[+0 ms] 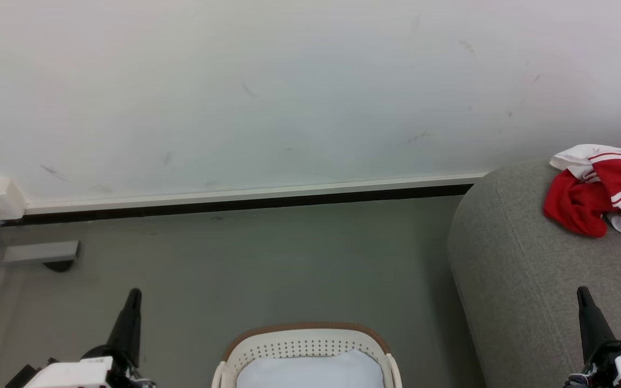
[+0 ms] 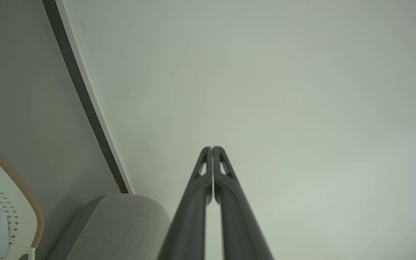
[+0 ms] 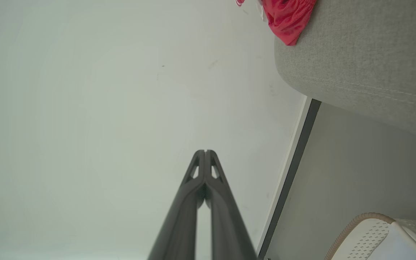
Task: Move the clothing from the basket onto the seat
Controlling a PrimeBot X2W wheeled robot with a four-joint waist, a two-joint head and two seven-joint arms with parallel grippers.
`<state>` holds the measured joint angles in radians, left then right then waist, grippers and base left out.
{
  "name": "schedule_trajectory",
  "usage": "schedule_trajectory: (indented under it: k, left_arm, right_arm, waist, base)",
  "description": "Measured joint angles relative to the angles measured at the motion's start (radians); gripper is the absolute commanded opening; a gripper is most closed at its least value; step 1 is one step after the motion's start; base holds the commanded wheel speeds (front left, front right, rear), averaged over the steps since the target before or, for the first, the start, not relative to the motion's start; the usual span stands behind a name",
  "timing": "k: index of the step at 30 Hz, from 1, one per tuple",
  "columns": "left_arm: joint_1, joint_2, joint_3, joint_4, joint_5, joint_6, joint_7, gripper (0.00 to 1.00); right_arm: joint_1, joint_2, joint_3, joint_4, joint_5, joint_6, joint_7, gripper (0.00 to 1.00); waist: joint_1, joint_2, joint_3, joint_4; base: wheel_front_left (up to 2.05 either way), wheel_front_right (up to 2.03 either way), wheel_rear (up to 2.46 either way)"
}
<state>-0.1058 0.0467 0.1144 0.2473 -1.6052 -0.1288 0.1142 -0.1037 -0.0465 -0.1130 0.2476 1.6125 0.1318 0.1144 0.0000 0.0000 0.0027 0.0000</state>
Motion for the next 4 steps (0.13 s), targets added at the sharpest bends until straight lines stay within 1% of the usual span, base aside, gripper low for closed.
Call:
schedule_trajectory:
  k: [4]
  left_arm:
    - [0.000, 0.000, 0.000, 0.000, 0.000, 0.000, 0.000, 0.00]
  right_arm:
    - [0.000, 0.000, 0.000, 0.000, 0.000, 0.000, 0.000, 0.00]
  waist:
    - [0.0000, 0.0000, 0.000, 0.000]
  base:
    - [0.00, 0.00, 0.00]
